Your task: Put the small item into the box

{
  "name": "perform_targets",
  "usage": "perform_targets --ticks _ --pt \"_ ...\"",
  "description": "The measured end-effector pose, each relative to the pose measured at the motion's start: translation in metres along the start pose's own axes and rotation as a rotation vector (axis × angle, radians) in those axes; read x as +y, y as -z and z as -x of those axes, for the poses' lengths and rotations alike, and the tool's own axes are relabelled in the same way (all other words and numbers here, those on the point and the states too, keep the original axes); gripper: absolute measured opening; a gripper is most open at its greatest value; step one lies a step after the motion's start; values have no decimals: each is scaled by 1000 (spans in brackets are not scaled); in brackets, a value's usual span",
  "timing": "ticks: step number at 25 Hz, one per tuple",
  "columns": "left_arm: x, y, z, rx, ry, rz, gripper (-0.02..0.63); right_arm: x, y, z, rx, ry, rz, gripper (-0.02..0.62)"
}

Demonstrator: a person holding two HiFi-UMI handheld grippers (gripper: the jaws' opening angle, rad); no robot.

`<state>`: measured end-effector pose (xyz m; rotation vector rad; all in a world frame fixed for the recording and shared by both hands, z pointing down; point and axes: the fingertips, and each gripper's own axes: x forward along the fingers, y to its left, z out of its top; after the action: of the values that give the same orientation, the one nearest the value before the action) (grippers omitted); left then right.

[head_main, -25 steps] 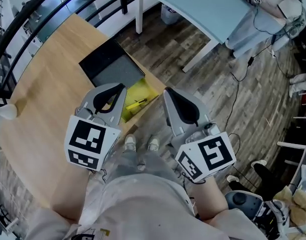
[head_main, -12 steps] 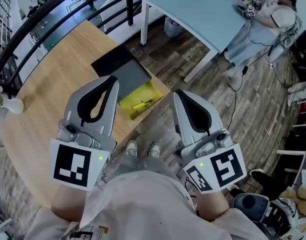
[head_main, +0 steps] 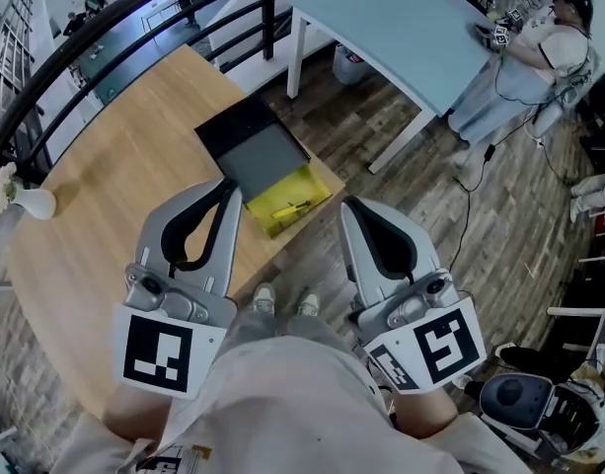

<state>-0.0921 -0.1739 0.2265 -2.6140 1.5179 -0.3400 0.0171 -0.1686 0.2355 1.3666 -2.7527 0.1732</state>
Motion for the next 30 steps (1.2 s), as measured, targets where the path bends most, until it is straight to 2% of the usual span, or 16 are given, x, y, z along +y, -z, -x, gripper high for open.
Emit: perform_targets --ticks 8,12,17,30 --pt "-6 30 10 46 -12 50 3 10 12 1 30 -34 13 -2" --pt "-10 34 6 61 -3 47 3 9 14 -1 40 -45 20 -2" --pt "-10 38 3 66 3 87 3 10 19 -5 46 -47 13 -2" --pt "-22 33 7 84 39 71 3 9 22 -1 58 -52 -18 -2"
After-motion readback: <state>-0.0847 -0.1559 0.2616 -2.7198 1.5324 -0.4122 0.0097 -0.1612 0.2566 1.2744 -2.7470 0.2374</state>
